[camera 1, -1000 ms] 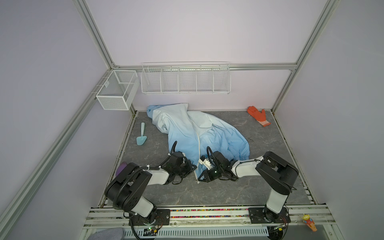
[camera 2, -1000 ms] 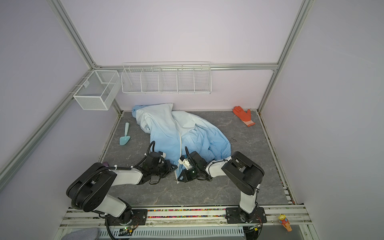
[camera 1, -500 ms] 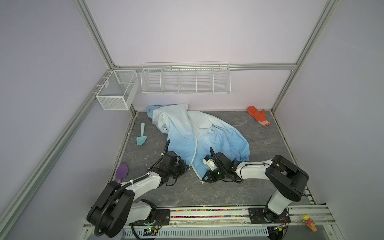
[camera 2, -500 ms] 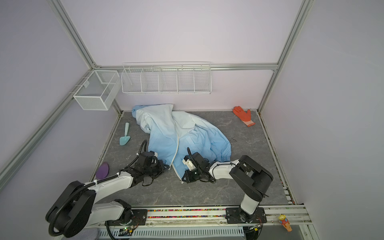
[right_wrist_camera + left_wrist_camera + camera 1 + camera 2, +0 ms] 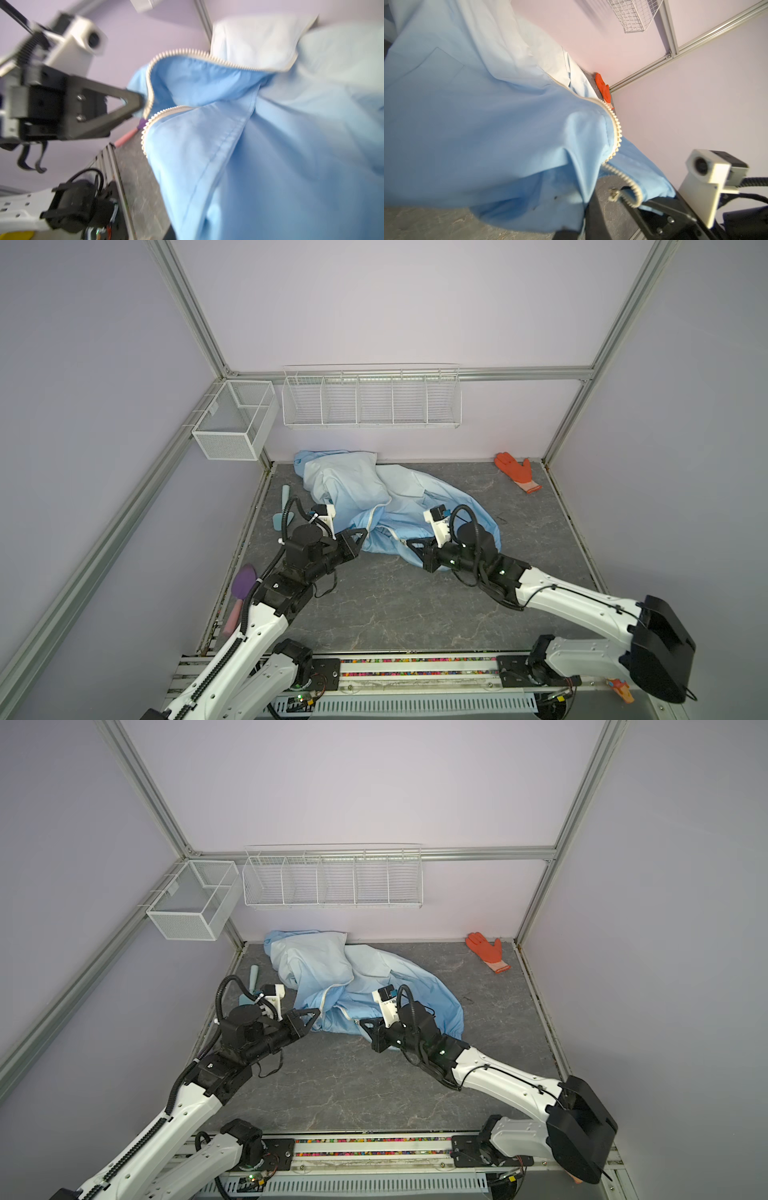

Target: Zip up the jacket

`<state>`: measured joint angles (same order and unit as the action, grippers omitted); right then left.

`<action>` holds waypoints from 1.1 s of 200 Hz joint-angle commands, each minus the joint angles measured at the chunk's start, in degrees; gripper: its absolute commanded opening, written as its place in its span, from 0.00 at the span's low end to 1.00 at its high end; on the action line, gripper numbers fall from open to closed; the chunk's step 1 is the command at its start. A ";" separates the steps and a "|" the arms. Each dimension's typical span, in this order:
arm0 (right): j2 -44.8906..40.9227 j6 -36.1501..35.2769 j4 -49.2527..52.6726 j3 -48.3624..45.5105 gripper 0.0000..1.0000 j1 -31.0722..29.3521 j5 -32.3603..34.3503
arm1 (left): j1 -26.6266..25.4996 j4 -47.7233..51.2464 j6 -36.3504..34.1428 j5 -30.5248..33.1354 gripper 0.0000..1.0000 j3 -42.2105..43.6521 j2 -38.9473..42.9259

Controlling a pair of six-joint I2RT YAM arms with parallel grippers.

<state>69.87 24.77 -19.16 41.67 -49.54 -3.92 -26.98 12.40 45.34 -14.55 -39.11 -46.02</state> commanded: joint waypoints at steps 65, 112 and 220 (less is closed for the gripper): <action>5.69 1.05 -22.78 0.30 0.06 3.92 -7.73 | 0.47 -2.29 -0.64 0.47 0.00 2.30 3.32; 1.53 1.50 -26.33 2.11 0.06 4.01 -11.39 | 0.52 0.94 -6.94 2.02 0.00 -1.98 4.13; 5.28 10.96 -12.50 12.79 0.06 7.04 -17.11 | 0.48 5.57 -20.45 11.25 0.00 -11.08 5.78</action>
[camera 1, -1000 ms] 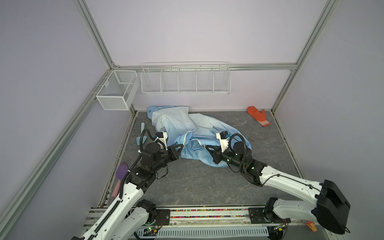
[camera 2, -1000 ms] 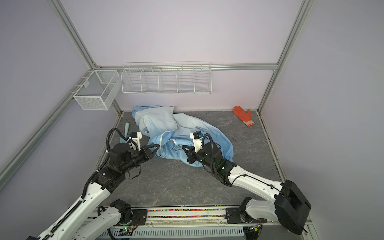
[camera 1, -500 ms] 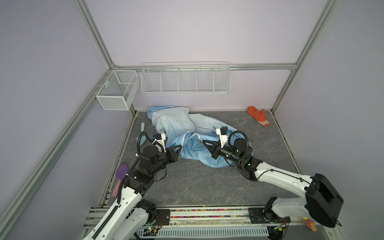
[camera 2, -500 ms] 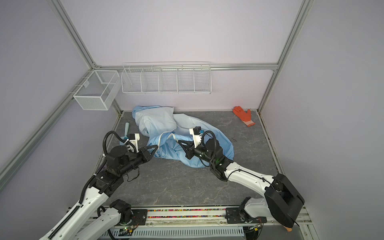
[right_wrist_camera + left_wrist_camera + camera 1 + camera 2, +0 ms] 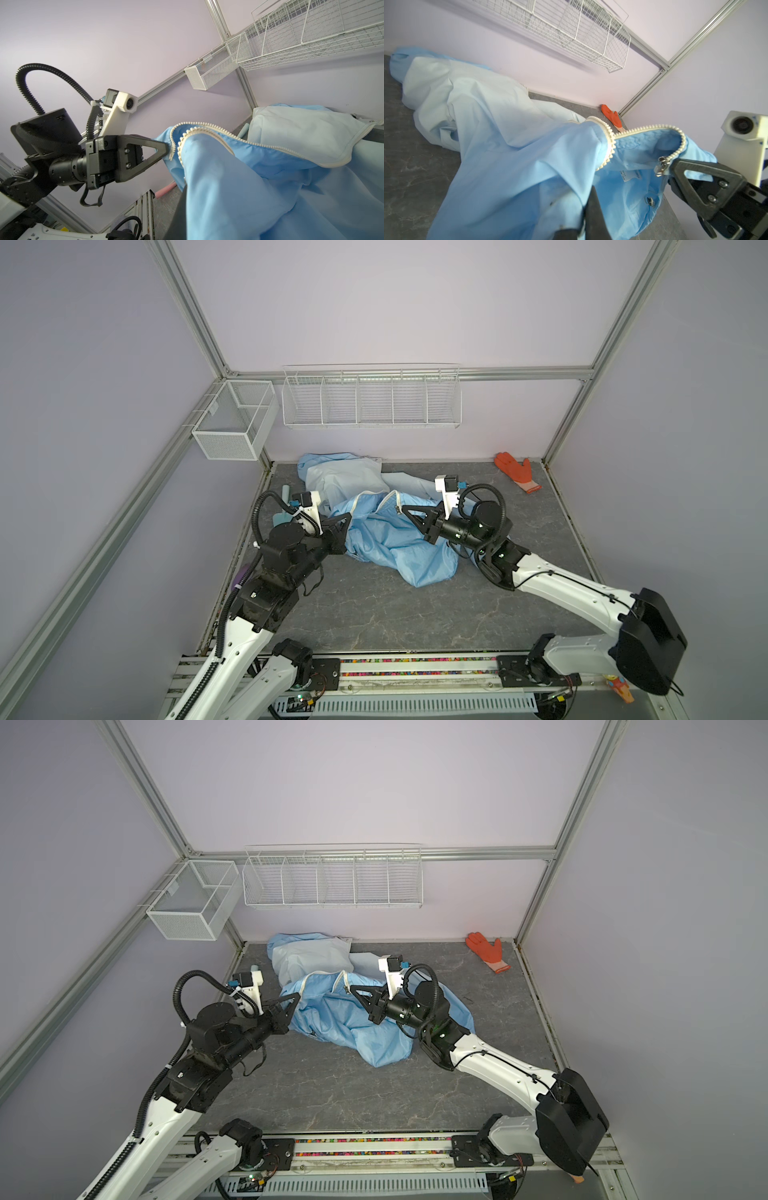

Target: Zip up the jacket

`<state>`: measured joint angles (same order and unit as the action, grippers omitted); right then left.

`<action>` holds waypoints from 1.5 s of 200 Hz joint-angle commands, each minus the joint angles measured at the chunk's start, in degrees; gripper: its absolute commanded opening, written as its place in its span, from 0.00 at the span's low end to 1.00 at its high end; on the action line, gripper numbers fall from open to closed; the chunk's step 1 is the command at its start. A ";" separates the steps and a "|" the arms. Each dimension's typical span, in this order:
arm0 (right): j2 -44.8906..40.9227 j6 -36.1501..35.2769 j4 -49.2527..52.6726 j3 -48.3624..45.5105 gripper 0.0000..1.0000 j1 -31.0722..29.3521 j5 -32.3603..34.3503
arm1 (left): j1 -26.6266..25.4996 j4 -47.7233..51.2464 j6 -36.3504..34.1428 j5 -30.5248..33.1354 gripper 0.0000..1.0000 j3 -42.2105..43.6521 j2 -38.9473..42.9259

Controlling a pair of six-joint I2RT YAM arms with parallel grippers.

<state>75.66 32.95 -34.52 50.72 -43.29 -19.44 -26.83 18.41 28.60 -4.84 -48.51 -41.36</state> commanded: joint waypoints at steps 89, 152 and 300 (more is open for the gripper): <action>1.17 9.74 2.69 5.55 0.06 2.95 -7.36 | 0.30 -30.72 7.43 -2.60 0.00 11.71 5.04; 14.71 37.07 -34.78 5.44 0.06 5.52 -15.26 | 0.26 -63.29 22.63 -8.16 0.00 15.08 -7.44; 11.59 26.11 -28.92 4.39 0.07 1.64 -12.42 | -4.23 -71.22 23.70 -7.55 0.00 11.42 -18.28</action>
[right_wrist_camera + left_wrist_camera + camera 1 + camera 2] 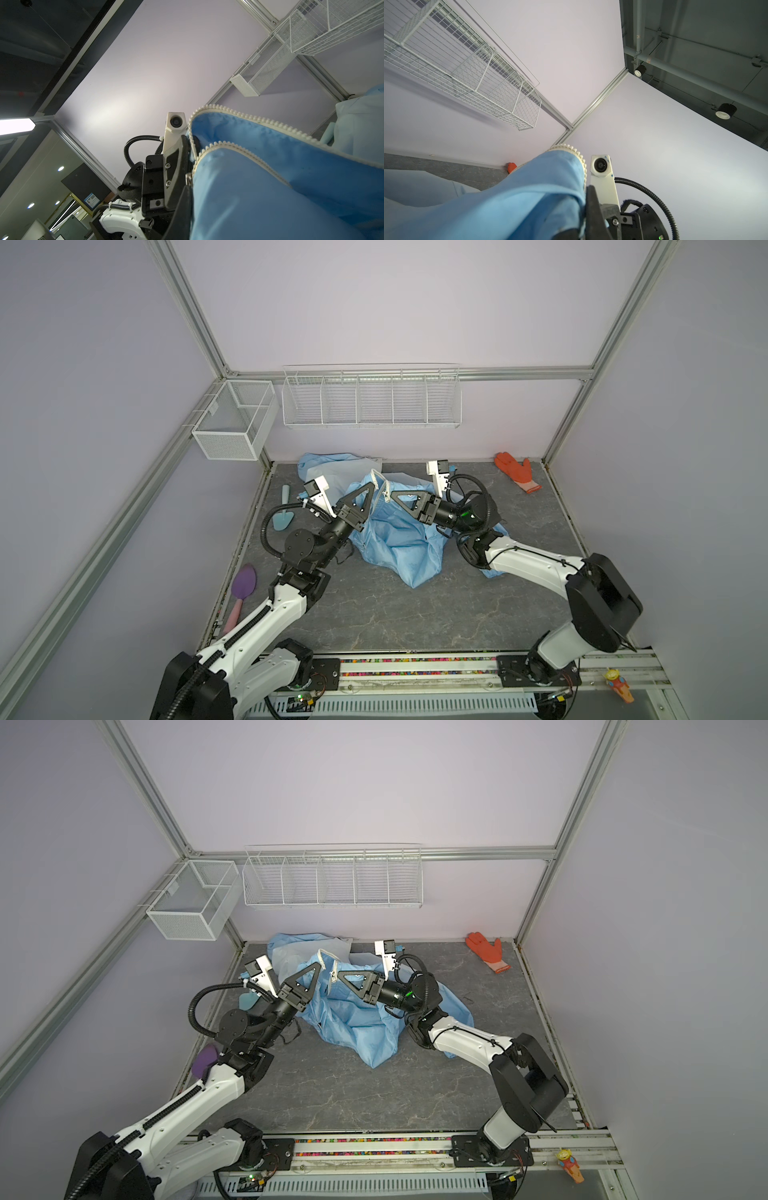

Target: Zip up the jacket

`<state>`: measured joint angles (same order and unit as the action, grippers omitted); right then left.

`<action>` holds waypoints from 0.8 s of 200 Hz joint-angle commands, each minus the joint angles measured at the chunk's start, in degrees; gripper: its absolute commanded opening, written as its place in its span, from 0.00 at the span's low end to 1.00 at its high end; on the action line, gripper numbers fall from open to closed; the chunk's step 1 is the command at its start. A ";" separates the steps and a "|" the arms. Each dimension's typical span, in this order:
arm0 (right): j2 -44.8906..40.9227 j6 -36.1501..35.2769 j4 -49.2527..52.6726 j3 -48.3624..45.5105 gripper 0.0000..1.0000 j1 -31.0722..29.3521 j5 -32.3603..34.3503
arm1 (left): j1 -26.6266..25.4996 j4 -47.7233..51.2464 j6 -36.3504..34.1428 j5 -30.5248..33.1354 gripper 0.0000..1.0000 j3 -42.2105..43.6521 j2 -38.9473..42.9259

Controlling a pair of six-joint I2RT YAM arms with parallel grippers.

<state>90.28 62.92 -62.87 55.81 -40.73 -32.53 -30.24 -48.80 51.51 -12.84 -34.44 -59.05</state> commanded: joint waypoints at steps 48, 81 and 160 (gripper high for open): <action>-4.41 -6.40 -0.15 -1.71 0.07 -1.56 2.63 | -1.80 -5.17 1.82 1.12 0.00 -1.91 0.00; -4.41 -6.49 -1.53 -1.91 0.06 -1.67 3.53 | -1.94 -5.18 2.17 1.28 0.00 -0.95 0.87; -4.76 -7.24 -3.56 -1.92 0.07 -2.20 4.27 | -2.10 -5.87 3.53 0.53 0.00 -0.21 0.98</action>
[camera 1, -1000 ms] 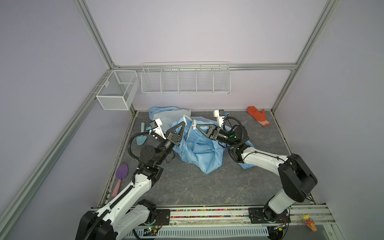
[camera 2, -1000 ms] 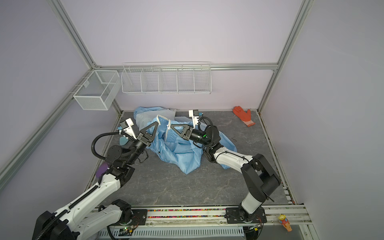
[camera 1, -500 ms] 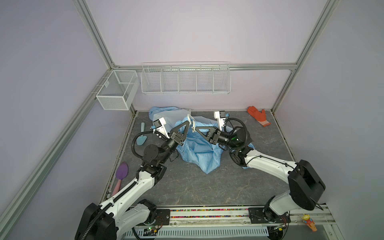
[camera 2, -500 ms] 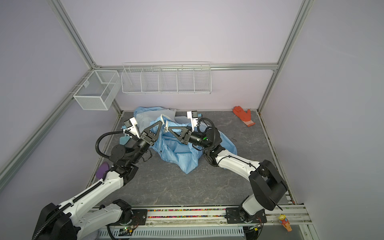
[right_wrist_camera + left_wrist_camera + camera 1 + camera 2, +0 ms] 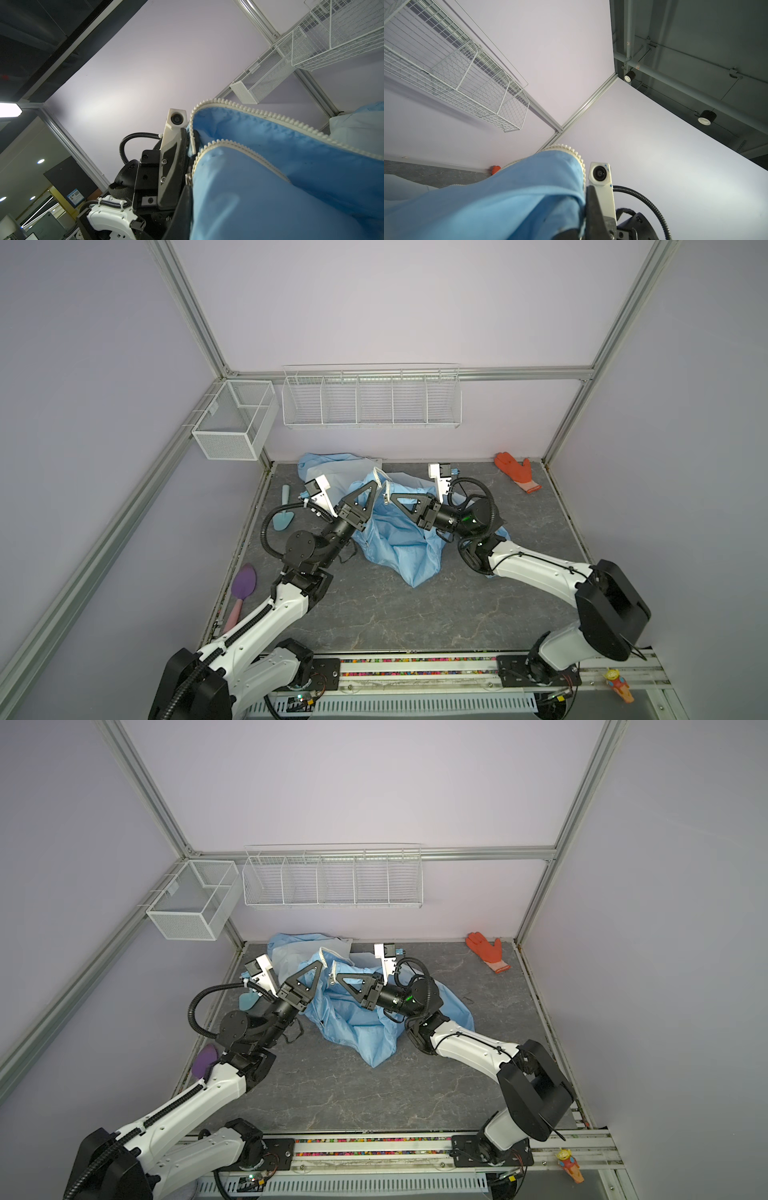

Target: Zip up the jacket

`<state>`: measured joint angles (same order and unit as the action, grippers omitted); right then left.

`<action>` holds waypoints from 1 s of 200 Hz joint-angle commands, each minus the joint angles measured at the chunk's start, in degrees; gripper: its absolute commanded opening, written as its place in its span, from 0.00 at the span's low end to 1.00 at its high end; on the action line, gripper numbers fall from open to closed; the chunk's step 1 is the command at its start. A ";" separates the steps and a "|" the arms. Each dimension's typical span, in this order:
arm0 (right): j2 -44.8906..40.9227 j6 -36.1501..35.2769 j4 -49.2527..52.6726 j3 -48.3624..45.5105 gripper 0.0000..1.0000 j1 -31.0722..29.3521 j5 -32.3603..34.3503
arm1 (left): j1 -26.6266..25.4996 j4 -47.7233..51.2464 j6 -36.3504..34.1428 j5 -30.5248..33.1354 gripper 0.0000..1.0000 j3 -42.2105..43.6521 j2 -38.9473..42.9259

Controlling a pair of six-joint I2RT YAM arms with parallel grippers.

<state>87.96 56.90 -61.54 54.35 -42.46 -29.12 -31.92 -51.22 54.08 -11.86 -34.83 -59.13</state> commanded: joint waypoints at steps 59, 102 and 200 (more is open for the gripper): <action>-2.80 -1.62 -5.65 -0.16 0.07 -0.65 1.31 | -0.42 -3.10 1.37 -0.88 0.00 1.33 1.88; -2.72 -1.57 -5.66 0.32 0.07 -0.83 1.53 | -0.42 -3.71 1.94 -1.49 0.00 1.34 1.75; -2.00 -1.73 -5.88 0.98 0.06 -0.78 1.95 | -0.70 -4.29 2.85 -3.35 0.00 1.34 0.95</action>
<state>87.35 56.27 -62.46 54.35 -42.85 -27.86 -32.32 -52.69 56.07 -13.82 -33.78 -58.41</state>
